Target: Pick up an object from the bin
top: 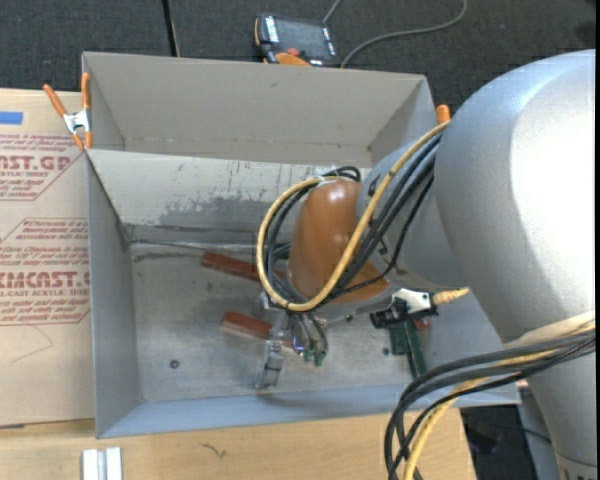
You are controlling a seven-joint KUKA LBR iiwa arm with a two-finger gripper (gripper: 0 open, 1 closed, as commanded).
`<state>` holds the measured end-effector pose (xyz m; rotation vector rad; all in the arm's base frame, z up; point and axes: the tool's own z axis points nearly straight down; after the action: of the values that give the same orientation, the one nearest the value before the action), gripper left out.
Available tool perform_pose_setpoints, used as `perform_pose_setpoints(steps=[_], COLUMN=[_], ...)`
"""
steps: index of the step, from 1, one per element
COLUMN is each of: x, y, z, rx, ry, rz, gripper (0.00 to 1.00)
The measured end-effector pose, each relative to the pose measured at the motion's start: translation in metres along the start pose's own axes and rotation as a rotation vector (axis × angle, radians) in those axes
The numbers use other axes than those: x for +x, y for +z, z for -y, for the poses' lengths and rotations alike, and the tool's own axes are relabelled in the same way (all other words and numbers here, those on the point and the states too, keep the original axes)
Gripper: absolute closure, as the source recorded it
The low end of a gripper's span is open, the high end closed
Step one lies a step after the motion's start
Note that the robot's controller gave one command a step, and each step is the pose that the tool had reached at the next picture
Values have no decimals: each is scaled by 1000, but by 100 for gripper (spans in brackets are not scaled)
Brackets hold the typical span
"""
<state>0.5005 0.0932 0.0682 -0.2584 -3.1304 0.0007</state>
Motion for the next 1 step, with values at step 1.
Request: perform_pose_setpoints(steps=[1], x=[0], y=[-1], z=[0], rx=[0], ry=[0], rz=[1], gripper=[100])
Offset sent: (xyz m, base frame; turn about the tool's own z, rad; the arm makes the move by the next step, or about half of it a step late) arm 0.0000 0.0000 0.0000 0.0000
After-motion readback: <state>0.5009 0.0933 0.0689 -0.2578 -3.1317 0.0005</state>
